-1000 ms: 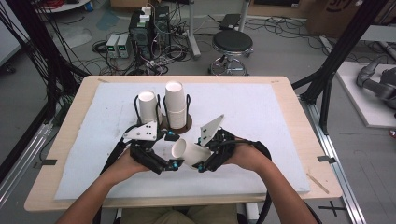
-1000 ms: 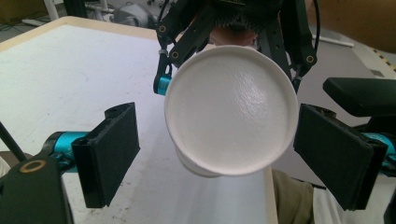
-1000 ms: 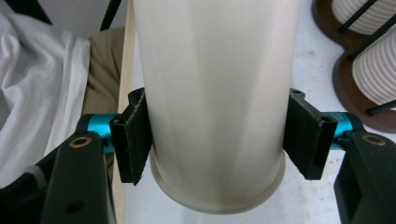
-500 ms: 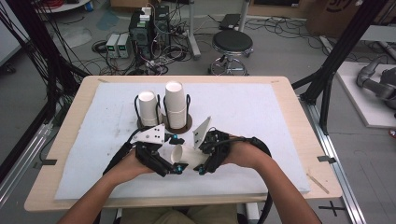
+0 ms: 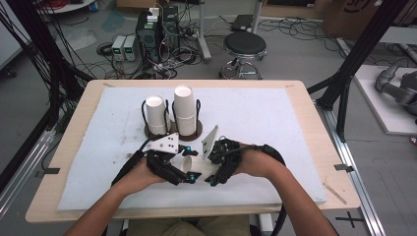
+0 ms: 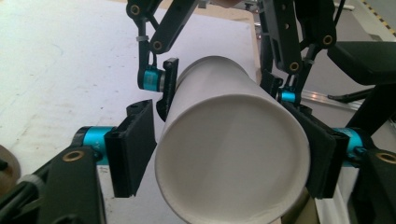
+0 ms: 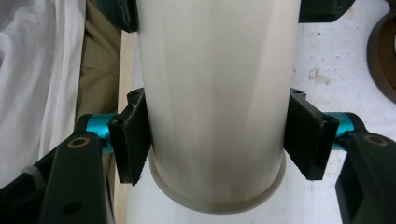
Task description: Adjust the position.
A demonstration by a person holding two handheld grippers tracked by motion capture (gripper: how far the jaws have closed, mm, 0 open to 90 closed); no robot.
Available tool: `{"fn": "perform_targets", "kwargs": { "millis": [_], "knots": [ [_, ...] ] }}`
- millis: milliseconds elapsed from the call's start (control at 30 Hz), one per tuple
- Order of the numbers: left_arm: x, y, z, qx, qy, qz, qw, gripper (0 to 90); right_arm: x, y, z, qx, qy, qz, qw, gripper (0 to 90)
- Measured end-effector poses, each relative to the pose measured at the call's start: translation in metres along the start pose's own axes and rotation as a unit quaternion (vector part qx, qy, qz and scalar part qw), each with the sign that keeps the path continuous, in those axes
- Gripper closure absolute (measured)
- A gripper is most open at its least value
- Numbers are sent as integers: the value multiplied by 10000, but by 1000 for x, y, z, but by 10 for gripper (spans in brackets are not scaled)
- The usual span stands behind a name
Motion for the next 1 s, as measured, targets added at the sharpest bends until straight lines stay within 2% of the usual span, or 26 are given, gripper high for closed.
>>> {"fn": "perform_targets", "kwargs": {
  "millis": [67,200,333,400,433,467,567,667,700,733,767,900,933,967,1000],
  "knots": [
    [1,-1,-1,-15,-86,-15,10000,328,0,-1,0,-14,21,-2,10000,324],
    [1,-2,-1,-55,-113,-35,9999,337,0,-1,-1,-39,28,-11,10000,324],
    [-1,-3,-1,-31,-127,-191,9997,340,0,-2,0,-67,-24,19,10000,308],
    [-1,-4,0,33,-68,-185,9998,339,0,-3,0,40,-87,-5,10000,286],
    [-3,-4,0,78,-43,-182,9998,340,2,-5,2,172,-234,-122,9995,225],
    [-4,-5,1,146,-30,-152,9998,340,2,-5,2,172,-234,-122,9995,225],
    [-7,-7,6,483,-53,-67,9988,342,3,-8,7,614,-331,-196,9974,193],
    [-10,-10,10,774,-48,10,9970,342,3,-11,15,1127,-520,-301,9918,193],
    [-11,-11,11,846,-50,60,9964,341,4,-15,20,1440,-677,-340,9867,193],
    [-12,-11,13,910,-45,73,9958,341,4,-15,20,1440,-677,-340,9867,193],
    [-13,-12,14,934,-42,75,9956,342,4,-16,23,1583,-707,-402,9840,193],
    [-13,-13,19,1193,-36,84,9928,343,3,-22,33,2089,-784,-356,9741,193],
    [-13,-14,19,1246,-22,81,9922,343,1,-25,37,2309,-841,-341,9687,193],
    [-14,-14,20,1267,-19,52,9919,343,1,-25,37,2309,-841,-341,9687,193],
    [-14,-14,21,1299,-18,33,9915,343,0,-26,39,2416,-878,-366,9657,193]
  ]
}}
Point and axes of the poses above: each handheld gripper's, and its own axes: z roughly backward along the jaws, y roughly out of its top, x roughly to its right, the point moved 4 cm from there along -z, roughly forward along the jaws, and after that the axes turned 15 degrees about x, right-handed, at the moved point
